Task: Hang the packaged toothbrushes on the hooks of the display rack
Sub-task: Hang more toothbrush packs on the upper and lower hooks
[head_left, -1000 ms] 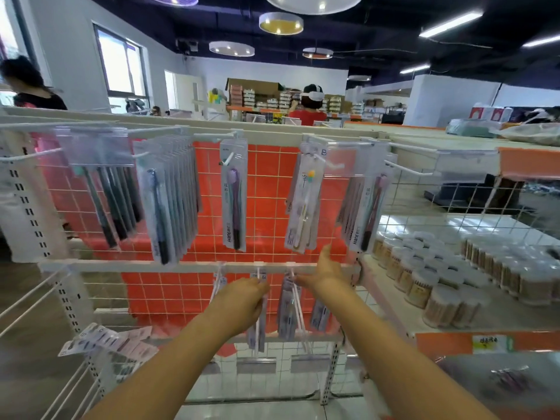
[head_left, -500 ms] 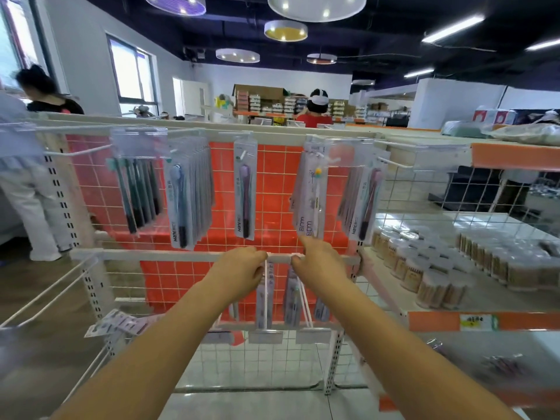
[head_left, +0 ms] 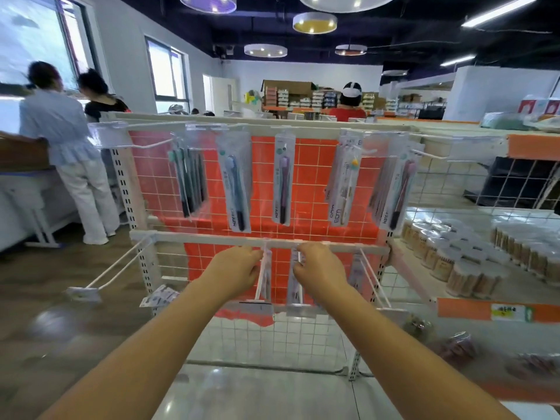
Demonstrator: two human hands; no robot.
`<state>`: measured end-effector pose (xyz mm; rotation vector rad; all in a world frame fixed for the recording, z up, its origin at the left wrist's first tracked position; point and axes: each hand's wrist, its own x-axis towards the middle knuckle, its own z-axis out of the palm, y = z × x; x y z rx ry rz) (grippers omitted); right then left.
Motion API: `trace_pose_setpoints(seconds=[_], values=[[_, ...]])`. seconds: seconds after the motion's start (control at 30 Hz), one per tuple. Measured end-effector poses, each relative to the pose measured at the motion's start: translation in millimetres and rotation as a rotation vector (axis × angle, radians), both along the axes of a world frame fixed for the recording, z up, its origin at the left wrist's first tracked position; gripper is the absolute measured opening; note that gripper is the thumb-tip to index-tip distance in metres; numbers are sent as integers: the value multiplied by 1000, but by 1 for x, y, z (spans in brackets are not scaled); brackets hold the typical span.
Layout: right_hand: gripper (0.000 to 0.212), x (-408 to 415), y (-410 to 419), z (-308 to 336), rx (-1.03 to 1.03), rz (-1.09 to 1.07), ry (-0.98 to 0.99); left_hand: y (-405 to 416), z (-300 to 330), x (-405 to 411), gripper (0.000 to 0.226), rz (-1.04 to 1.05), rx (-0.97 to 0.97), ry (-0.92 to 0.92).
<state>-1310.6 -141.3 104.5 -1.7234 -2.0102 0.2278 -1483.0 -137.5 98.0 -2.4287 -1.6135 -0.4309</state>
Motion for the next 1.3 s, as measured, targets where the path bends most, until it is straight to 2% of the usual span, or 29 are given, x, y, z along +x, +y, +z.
trace_pose_setpoints(seconds=[0.2,0.4,0.6,0.7,0.97,1.2,1.3], values=[[24,-38,-15,-4,-11,50,-1,-29,1,-40,21,76,-16,38],[29,-87,-33,-5,-13,166,-66,-65,1,-92,24,183,-33,-15],[15,-138,-44,-7,-26,301,-78,-97,8,-132,27,264,-14,-69],[15,-165,-44,-9,-32,357,-69,-102,6,-152,32,332,-19,-63],[24,-241,-32,-25,-13,374,-68,-86,-19,-227,32,359,-65,-54],[25,-308,-29,-66,-69,362,-50,-77,-66,-292,32,330,-209,-116],[30,-330,-30,-88,-133,327,33,-80,-91,-313,31,320,-292,-113]])
